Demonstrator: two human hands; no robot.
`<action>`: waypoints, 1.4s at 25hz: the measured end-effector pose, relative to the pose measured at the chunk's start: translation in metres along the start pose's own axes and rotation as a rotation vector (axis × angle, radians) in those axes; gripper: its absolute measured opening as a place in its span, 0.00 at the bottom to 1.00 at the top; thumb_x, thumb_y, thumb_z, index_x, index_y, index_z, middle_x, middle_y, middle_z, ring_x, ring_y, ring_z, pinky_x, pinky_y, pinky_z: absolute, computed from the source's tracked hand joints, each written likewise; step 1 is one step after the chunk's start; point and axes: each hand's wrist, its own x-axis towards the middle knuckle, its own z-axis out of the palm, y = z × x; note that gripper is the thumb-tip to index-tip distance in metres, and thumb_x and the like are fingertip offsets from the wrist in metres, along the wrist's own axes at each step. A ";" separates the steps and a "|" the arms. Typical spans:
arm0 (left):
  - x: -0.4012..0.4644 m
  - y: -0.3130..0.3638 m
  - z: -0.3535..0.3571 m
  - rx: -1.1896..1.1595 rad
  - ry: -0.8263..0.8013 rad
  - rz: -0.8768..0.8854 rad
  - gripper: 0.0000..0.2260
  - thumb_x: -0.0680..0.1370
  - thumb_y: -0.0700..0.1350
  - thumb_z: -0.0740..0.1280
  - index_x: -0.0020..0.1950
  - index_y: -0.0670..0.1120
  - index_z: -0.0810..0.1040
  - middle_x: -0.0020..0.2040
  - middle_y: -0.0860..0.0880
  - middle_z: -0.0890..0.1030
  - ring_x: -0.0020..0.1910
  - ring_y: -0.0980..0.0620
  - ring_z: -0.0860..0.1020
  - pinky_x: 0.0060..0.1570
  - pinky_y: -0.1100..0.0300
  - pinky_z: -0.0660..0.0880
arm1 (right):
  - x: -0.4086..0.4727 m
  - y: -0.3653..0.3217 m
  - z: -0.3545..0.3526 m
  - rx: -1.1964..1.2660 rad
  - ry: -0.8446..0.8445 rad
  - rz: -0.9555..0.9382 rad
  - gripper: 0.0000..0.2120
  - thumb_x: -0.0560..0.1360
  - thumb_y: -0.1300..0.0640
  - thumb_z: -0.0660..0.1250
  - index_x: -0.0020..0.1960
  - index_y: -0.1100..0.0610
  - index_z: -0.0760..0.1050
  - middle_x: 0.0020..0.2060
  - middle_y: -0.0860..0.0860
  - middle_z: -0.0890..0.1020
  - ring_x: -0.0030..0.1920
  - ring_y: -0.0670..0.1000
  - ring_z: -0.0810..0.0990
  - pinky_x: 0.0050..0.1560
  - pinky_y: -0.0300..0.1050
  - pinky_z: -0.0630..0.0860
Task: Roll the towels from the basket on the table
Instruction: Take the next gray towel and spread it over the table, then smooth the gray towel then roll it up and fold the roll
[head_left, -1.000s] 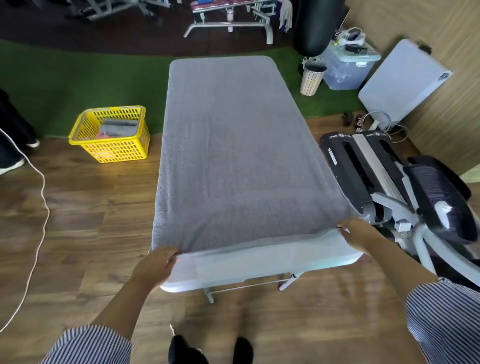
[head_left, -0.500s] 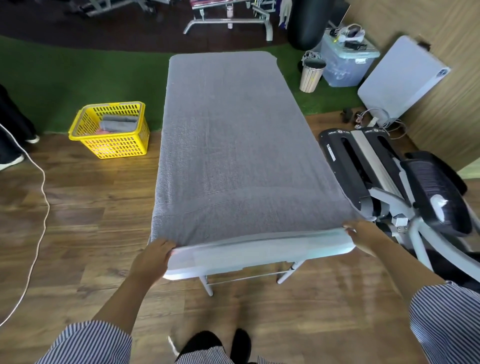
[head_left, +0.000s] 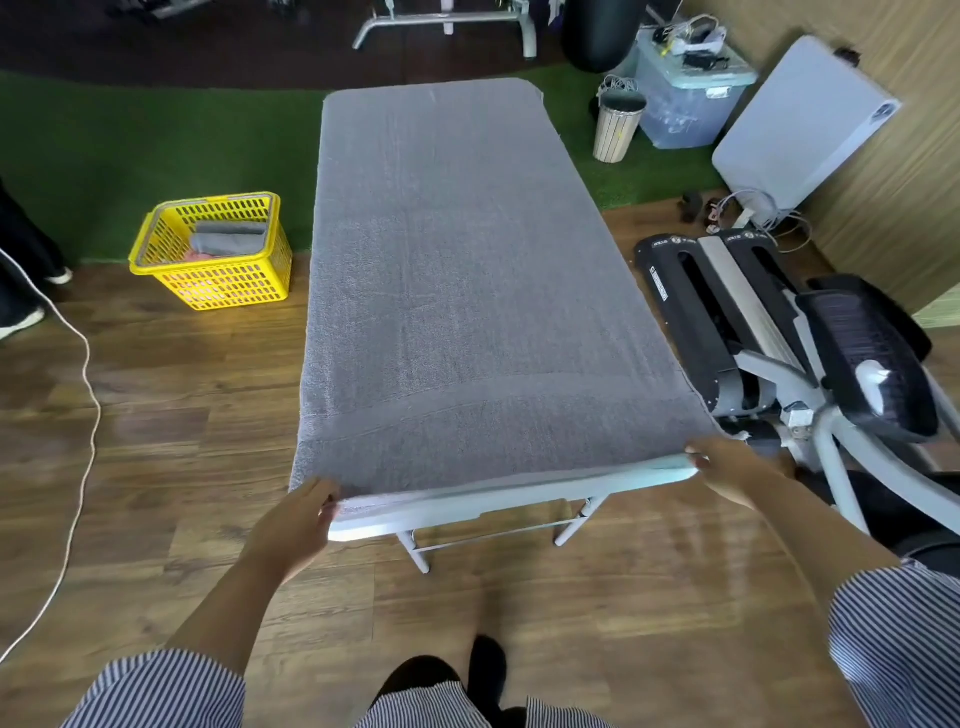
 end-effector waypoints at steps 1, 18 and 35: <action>-0.003 0.001 0.001 0.004 0.054 0.010 0.04 0.78 0.40 0.65 0.49 0.49 0.76 0.45 0.54 0.75 0.42 0.50 0.76 0.39 0.53 0.73 | -0.001 0.000 0.000 0.016 0.013 -0.005 0.09 0.80 0.61 0.54 0.52 0.55 0.73 0.54 0.58 0.78 0.48 0.54 0.73 0.46 0.44 0.67; -0.018 0.023 0.004 0.323 0.226 -0.122 0.22 0.56 0.24 0.71 0.45 0.42 0.83 0.40 0.42 0.82 0.36 0.37 0.80 0.32 0.46 0.76 | 0.005 0.019 0.002 0.039 0.102 -0.041 0.09 0.76 0.65 0.58 0.51 0.60 0.76 0.47 0.61 0.79 0.50 0.60 0.77 0.45 0.45 0.70; -0.019 0.057 0.012 0.170 0.330 -0.431 0.06 0.75 0.36 0.63 0.48 0.39 0.79 0.50 0.37 0.79 0.47 0.32 0.77 0.45 0.38 0.74 | 0.024 0.028 -0.001 0.169 0.269 -0.249 0.03 0.70 0.67 0.70 0.43 0.64 0.77 0.40 0.55 0.75 0.37 0.57 0.74 0.40 0.45 0.68</action>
